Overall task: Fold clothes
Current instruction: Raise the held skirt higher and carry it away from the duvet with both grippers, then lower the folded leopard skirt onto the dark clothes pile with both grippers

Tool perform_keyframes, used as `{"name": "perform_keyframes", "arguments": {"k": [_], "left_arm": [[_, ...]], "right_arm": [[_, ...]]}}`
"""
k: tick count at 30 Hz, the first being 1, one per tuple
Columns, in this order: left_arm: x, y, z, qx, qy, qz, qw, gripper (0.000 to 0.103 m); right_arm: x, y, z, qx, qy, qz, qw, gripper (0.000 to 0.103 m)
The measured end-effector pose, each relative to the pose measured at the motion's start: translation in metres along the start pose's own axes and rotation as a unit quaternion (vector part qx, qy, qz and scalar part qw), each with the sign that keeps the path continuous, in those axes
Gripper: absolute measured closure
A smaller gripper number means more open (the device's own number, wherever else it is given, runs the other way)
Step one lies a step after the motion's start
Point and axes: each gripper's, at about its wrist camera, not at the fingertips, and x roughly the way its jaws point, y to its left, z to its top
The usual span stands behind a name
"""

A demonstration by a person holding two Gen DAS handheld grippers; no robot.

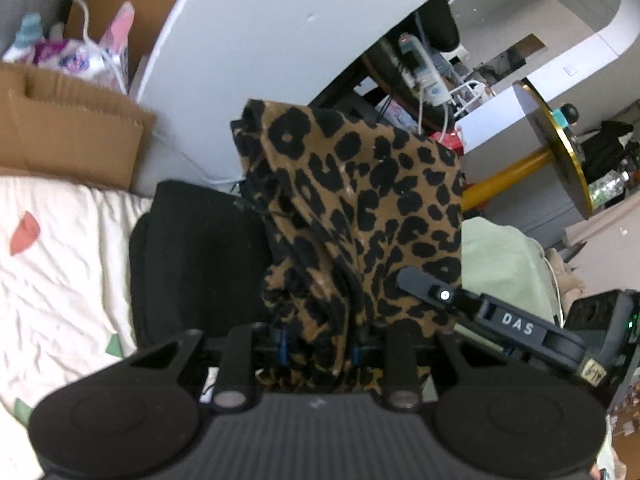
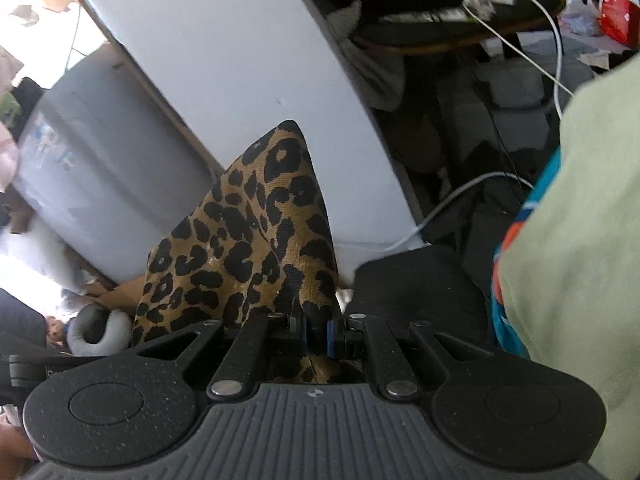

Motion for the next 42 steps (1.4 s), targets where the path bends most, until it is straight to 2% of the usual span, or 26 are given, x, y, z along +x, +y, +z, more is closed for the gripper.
{"name": "perform_keyframes", "arguments": {"k": [12, 21, 28, 33, 42], "left_arm": [[0.065, 0.06, 0.009, -0.037, 0.015, -0.039, 0.9985, 0.075], [0.127, 0.121, 0.016, -0.054, 0.041, -0.04, 0.9969, 0.075], [0.164, 0.156, 0.027, -0.054, 0.047, -0.048, 0.9962, 0.075], [0.178, 0.173, 0.036, -0.055, 0.036, -0.053, 0.9964, 0.075], [0.2, 0.2, 0.054, -0.046, 0.027, -0.032, 0.998, 0.075]], "right_arm": [[0.073, -0.038, -0.02, 0.01, -0.006, -0.047, 0.999, 0.095], [0.157, -0.069, -0.034, 0.015, 0.027, -0.073, 0.997, 0.095], [0.201, -0.082, -0.035, -0.006, 0.05, -0.086, 0.995, 0.095], [0.232, -0.087, -0.026, -0.033, 0.05, -0.081, 0.995, 0.095], [0.285, -0.09, -0.018, -0.051, 0.065, -0.082, 0.993, 0.095]]}}
